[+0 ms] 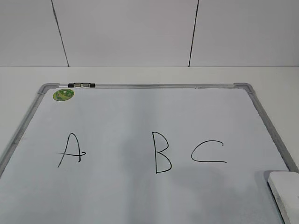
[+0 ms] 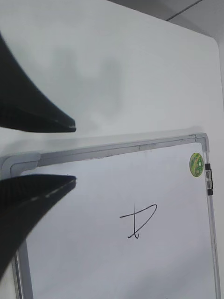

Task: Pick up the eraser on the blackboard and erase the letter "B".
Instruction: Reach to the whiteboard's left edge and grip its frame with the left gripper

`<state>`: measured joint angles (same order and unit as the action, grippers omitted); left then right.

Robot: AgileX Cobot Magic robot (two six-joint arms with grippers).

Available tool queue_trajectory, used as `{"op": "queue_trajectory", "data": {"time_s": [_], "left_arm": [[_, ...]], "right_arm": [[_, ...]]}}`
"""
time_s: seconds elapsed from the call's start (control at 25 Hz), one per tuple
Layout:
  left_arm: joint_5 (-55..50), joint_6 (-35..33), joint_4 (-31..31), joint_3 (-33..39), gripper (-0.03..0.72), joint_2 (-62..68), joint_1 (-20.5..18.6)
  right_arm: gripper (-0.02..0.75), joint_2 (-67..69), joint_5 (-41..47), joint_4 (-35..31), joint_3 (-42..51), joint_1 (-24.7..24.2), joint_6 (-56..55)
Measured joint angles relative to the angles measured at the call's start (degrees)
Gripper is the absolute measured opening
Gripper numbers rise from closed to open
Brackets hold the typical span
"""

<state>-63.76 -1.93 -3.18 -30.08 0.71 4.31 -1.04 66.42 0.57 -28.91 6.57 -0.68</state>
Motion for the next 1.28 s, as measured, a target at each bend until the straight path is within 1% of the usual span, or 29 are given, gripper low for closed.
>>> {"op": "queue_trajectory", "data": {"time_s": [0.24, 0.32, 0.4, 0.48, 0.56, 0.68, 0.8, 1.0, 1.16, 1.28], "left_arm": [[0.1, 0.0, -0.1, 0.0, 0.235, 0.7, 0.0], [0.1, 0.0, 0.0, -0.5, 0.235, 3.2, 0.0], [0.1, 0.0, 0.3, -2.6, 0.235, 8.3, 0.0], [-1.2, 0.1, 0.8, -5.4, 0.235, 15.2, 0.0], [-3.2, 2.3, 1.4, -9.0, 0.235, 22.4, 0.0], [-6.4, 4.8, 1.2, -14.5, 0.235, 34.6, 0.0], [-7.5, 5.4, 0.6, -19.5, 0.235, 47.2, 0.0], [-7.3, 5.7, 0.6, -27.3, 0.235, 64.1, 0.0], [-4.7, 4.6, 0.6, -32.5, 0.235, 74.5, 0.0], [-2.1, 3.7, 0.6, -34.7, 0.235, 80.5, 0.0]], "right_arm": [[0.278, 4.3, 0.0, 0.0, -2.8, 0.0, -0.4], [0.278, 8.0, 0.0, 0.0, -4.7, 0.0, -1.3], [0.278, 12.0, 0.4, 0.0, -6.9, 0.0, -3.2], [0.278, 16.4, 0.5, -0.1, -9.3, 0.0, -4.9], [0.278, 21.9, 1.0, -0.1, -11.7, 0.0, -5.9], [0.278, 28.7, 2.4, -0.1, -15.2, 0.0, -6.1], [0.278, 35.3, 4.3, -0.6, -17.7, 0.0, -6.3], [0.278, 44.1, 5.3, -1.0, -20.8, 0.0, -6.3], [0.278, 47.0, 5.3, -1.8, -21.5, 0.0, -6.3], [0.278, 48.3, 5.3, -2.7, -21.7, 0.0, -6.3]]}}
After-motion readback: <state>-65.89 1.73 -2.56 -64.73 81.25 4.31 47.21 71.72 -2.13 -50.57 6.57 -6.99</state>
